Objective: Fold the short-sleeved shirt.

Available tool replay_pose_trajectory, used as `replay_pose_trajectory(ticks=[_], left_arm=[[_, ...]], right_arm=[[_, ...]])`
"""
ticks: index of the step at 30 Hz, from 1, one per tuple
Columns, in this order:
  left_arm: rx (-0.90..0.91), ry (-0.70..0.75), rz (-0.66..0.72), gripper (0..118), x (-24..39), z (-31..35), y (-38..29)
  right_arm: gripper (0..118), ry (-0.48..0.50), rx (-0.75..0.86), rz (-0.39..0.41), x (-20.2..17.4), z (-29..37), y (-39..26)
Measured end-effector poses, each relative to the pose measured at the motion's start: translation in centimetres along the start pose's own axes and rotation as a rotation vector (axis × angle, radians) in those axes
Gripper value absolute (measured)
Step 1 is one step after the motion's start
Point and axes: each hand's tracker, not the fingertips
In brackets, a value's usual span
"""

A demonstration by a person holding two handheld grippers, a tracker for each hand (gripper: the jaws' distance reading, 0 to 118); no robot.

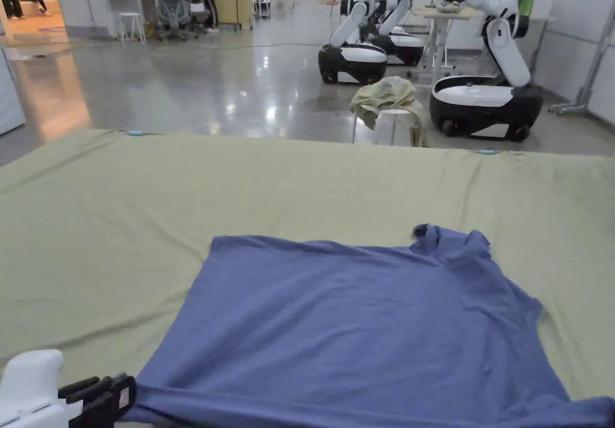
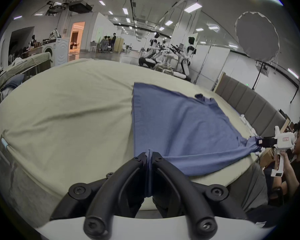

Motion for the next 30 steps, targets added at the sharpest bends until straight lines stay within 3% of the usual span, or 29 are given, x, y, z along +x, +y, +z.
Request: replay_pose_trajectory(ticks=[2, 3, 4, 7, 11, 16, 20, 22, 23, 24, 26, 27, 28, 30], left_arm=[[-0.016, 0.000, -0.008, 21, -0.1, -0.3, -0.9], [-0.023, 0.006, -0.021, 40, -0.1, -0.4, -1.3], [-0.022, 0.006, -0.030, 52, -0.7, -1.0, -1.5], [0.018, 0.091, -0.083, 58, -0.2, -0.5, -1.2], [0.176, 0.198, -0.170, 58, 1.6, 2.7, -0.1], [0.339, 0.190, -0.317, 58, 6.4, 6.8, 1.5], [0.424, 0.098, -0.288, 58, 9.7, 8.5, 2.0], [0.420, 0.074, -0.292, 57, 11.0, 8.6, 2.2], [0.407, 0.053, -0.300, 55, 11.6, 8.5, 2.4], [0.395, 0.032, -0.300, 45, 11.8, 8.4, 2.3], [0.396, 0.005, -0.303, 15, 12.6, 8.3, 2.1], [0.393, -0.006, -0.307, 13, 12.8, 8.2, 2.0], [0.388, -0.010, -0.310, 3, 13.2, 8.1, 2.0], [0.370, -0.024, -0.308, 2, 13.6, 7.8, 1.9]], right_arm=[[39, -0.004, -0.030, -0.030, 0.1, -0.7, -0.7], [65, -0.018, -0.035, -0.037, 0.1, -1.0, -1.2], [75, -0.027, -0.045, -0.036, 0.2, -1.3, -1.6], [81, -0.112, -0.101, 0.029, 0.4, -1.8, -2.4], [84, -0.152, 0.064, 0.009, 0.8, 0.7, -3.0], [88, -0.102, 0.338, 0.107, -1.9, 5.8, -1.5], [88, -0.026, 0.457, 0.144, -5.0, 7.2, -0.6], [86, 0.027, 0.463, 0.153, -6.1, 7.1, -0.4], [78, 0.036, 0.469, 0.153, -6.7, 7.0, -0.4], [56, 0.051, 0.474, 0.156, -7.1, 6.9, -0.4], [2, 0.104, 0.461, 0.171, -8.0, 6.7, -0.5], [0, 0.124, 0.451, 0.170, -8.2, 6.6, -0.5], [0, 0.140, 0.442, 0.163, -8.5, 6.4, -0.6], [0, 0.119, 0.456, 0.161, -9.4, 6.3, -0.8]])
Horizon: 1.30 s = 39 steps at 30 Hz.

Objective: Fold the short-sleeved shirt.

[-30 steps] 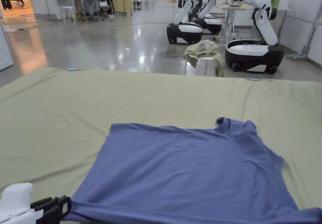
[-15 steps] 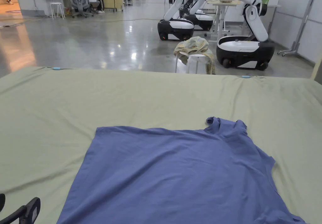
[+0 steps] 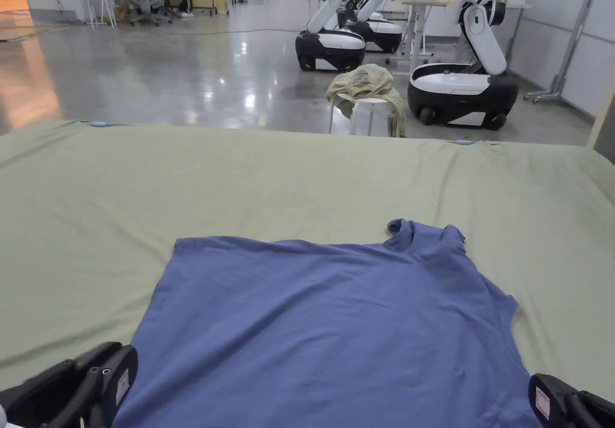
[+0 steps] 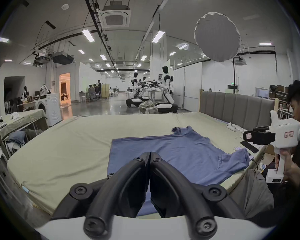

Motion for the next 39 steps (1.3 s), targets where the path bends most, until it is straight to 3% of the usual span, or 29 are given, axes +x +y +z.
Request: replay_pose_trajectory(ticks=[1, 2, 16, 17, 19, 20, 26, 30, 34, 36, 37, 39], left_arm=[[-0.028, -0.047, 0.019, 2, 0.2, -0.3, 0.0], [-0.026, 0.004, 0.004, 2, 0.1, -0.1, 0.3], [-0.041, 0.044, 0.057, 3, -3.6, 0.0, 0.7], [-0.063, 0.058, 0.051, 7, -4.2, -0.1, 0.5], [-0.133, 0.025, 0.089, 56, -5.8, -0.4, -0.5], [-0.177, 0.023, 0.104, 63, -6.7, -0.9, -1.1], [-0.390, 0.077, 0.137, 63, -10.1, -4.3, -7.2], [-0.462, 0.035, 0.248, 62, -12.1, -6.0, -10.3], [-0.572, 0.063, 0.244, 48, -12.9, -8.2, -12.2], [-0.550, 0.063, 0.250, 23, -12.9, -8.2, -11.9], [-0.549, 0.065, 0.246, 17, -12.8, -8.3, -11.6], [-0.569, 0.072, 0.189, 15, -12.3, -8.3, -11.8]], right_arm=[[0, 0.021, -0.018, -0.001, -0.1, -0.2, 0.2], [0, 0.015, -0.023, -0.001, -0.3, -0.4, 0.3], [0, 0.004, -0.016, -0.022, 0.1, -0.6, -0.1], [0, 0.005, -0.023, -0.027, 0.2, -0.6, -0.2], [0, 0.011, -0.032, -0.045, 0.5, -0.6, -0.6], [0, 0.020, -0.040, -0.063, 0.8, -0.7, -0.9], [0, 0.017, -0.083, -0.132, 2.2, -1.2, -2.0], [0, 0.000, -0.102, -0.146, 2.6, -1.0, -2.1], [0, -0.020, -0.124, -0.171, 3.5, -1.0, -2.5], [0, -0.031, -0.126, -0.182, 4.0, -0.8, -3.0], [0, -0.039, -0.127, -0.184, 4.3, -0.6, -3.1], [0, -0.060, -0.134, -0.182, 4.7, -0.3, -3.3]])
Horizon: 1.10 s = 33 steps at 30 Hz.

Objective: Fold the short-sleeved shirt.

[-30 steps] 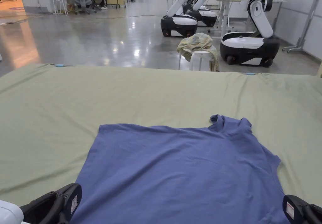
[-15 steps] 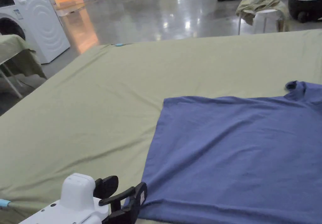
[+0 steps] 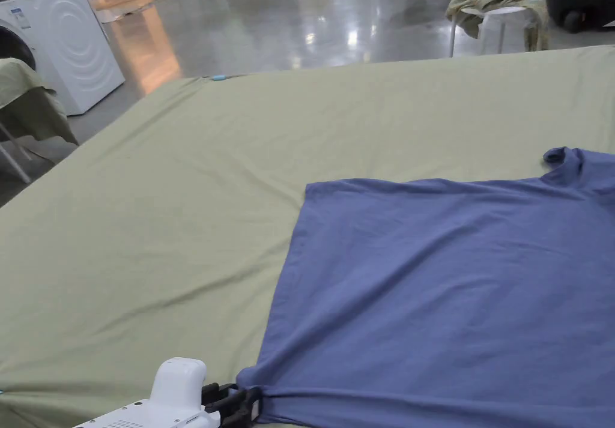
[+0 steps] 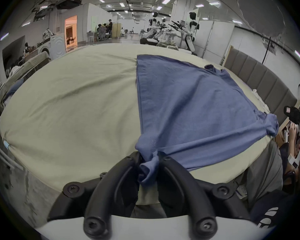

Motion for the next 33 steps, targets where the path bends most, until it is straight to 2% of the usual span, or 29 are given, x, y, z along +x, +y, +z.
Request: replay_pose_trajectory(ticks=[3, 4, 5, 6, 8, 10, 15, 16, 17, 18, 20, 23, 26, 28, 29, 31, 33], left_arm=[[-0.028, 0.013, -0.026, 15, 1.2, -0.6, 0.2], [-0.040, 0.033, -0.058, 15, 1.6, -0.9, 0.3], [-0.044, 0.040, -0.069, 15, 2.0, -1.2, 0.3], [-0.046, 0.046, -0.076, 15, 2.2, -1.4, 0.3], [-0.044, 0.054, -0.080, 15, 2.2, -1.4, 0.1], [-0.036, 0.053, -0.065, 14, 2.1, -1.4, 0.0], [-0.026, 0.043, -0.023, 14, 1.7, -1.1, -0.5], [-0.027, 0.046, -0.025, 14, 1.7, -1.2, -0.5], [-0.028, 0.050, -0.033, 14, 1.9, -1.2, -0.5], [-0.029, 0.053, -0.042, 14, 2.0, -1.2, -0.5], [-0.030, 0.059, -0.051, 14, 2.8, -1.0, -0.3], [-0.025, 0.062, -0.048, 13, 3.1, -0.7, -0.4], [0.017, 0.027, -0.012, 10, 2.9, 0.9, 0.4], [0.111, -0.027, 0.036, 10, 2.9, 3.0, 2.6], [0.142, -0.040, 0.028, 10, 3.2, 3.4, 4.1], [0.201, 0.002, -0.076, 10, 3.9, 2.7, 7.7], [0.206, -0.007, -0.089, 10, 3.7, 0.4, 10.8]], right_arm=[[2, -0.047, -0.020, 0.000, 0.5, 0.3, -0.1], [12, -0.080, -0.023, -0.006, 0.9, 0.5, -0.2], [35, -0.108, -0.031, -0.024, 1.8, 0.5, -0.3], [67, -0.124, -0.048, -0.049, 2.5, 0.4, -0.4], [72, -0.121, -0.163, -0.103, 4.2, -0.3, -0.9], [78, -0.175, -0.231, -0.119, 4.9, -0.9, -1.7], [77, -0.218, -0.366, -0.136, 5.7, -3.0, -4.1], [70, -0.213, -0.369, -0.144, 5.8, -3.6, -4.4], [53, -0.197, -0.382, -0.158, 5.7, -4.1, -4.6], [15, -0.174, -0.389, -0.171, 5.7, -4.4, -4.8], [12, -0.144, -0.386, -0.159, 5.3, -5.0, -5.2], [8, -0.166, -0.379, -0.105, 4.2, -5.2, -5.1], [8, -0.130, -0.286, -0.114, 4.0, -4.0, -3.5], [8, -0.114, -0.213, -0.074, 3.8, -3.7, -1.1], [8, -0.093, -0.200, -0.066, 3.7, -3.9, 0.3], [8, -0.046, -0.164, -0.056, 4.0, -6.6, 3.0], [8, -0.041, -0.150, -0.042, 4.2, -10.0, 5.6]])
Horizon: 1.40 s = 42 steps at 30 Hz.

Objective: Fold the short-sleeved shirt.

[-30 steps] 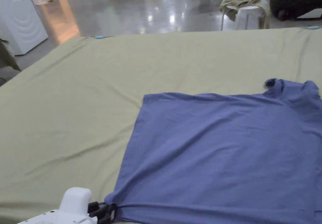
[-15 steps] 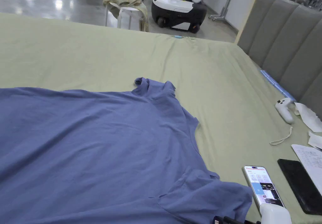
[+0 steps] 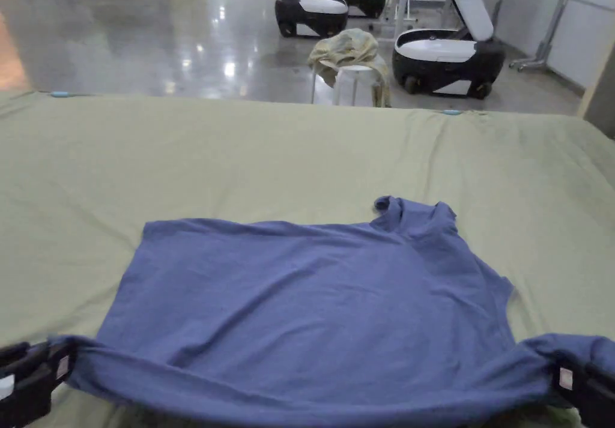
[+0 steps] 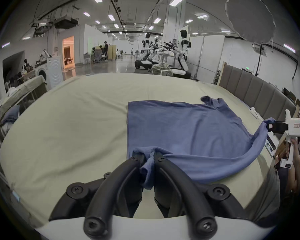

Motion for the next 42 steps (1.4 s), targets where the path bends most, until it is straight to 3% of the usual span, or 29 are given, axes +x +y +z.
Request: replay_pose_trajectory(ticks=[5, 9, 10, 12, 16, 20, 22, 24, 26, 27, 28, 31, 32, 42], left_arm=[[-0.107, 0.003, 0.033, 10, -2.8, -10.4, 3.4], [-0.160, 0.006, 0.059, 11, -3.3, -15.3, 4.3], [-0.146, 0.013, 0.049, 21, -3.5, -16.1, 4.1], [-0.135, 0.037, 0.053, 57, -3.9, -16.8, 4.1], [-0.035, 0.015, 0.132, 58, -5.1, -13.8, 3.9], [0.128, 0.041, 0.030, 58, -2.9, -5.9, 3.9], [0.207, 0.037, -0.014, 58, -1.4, -1.9, 3.5], [0.246, 0.030, -0.021, 57, 0.0, 1.5, 2.9], [0.285, -0.020, -0.039, 53, 1.5, 4.4, 1.9], [0.303, -0.022, -0.047, 36, 2.3, 5.6, 1.3], [0.308, -0.018, -0.070, 19, 3.2, 6.8, 0.6], [0.308, 0.000, -0.100, 8, 5.7, 8.8, -0.7], [0.309, 0.005, -0.103, 3, 6.2, 9.2, -1.2], [0.248, -0.059, -0.005, 2, 6.8, 9.9, -3.2]], right_arm=[[8, -0.042, -0.082, 0.045, 1.0, -10.7, 5.9], [11, -0.044, -0.148, 0.022, 1.3, -16.7, 6.8], [27, -0.052, -0.151, 0.016, 1.4, -17.6, 6.6], [87, -0.045, -0.177, -0.028, 1.8, -18.5, 6.1], [87, -0.056, -0.183, -0.001, 2.1, -17.3, 5.5], [87, -0.080, -0.035, 0.089, 1.2, -11.0, 5.3], [87, -0.037, 0.080, 0.150, -0.4, -6.3, 4.5], [83, -0.015, 0.168, 0.190, -1.2, -3.2, 3.3], [59, 0.013, 0.219, 0.208, -3.0, 0.0, 1.9], [34, 0.027, 0.242, 0.214, -3.8, 1.3, 1.2], [27, 0.036, 0.242, 0.217, -4.5, 2.2, 0.6], [0, 0.086, 0.245, 0.210, -6.1, 4.3, -1.4], [0, 0.109, 0.227, 0.203, -6.3, 4.5, -1.8], [0, 0.104, 0.253, 0.218, -8.6, 6.4, -4.6]])
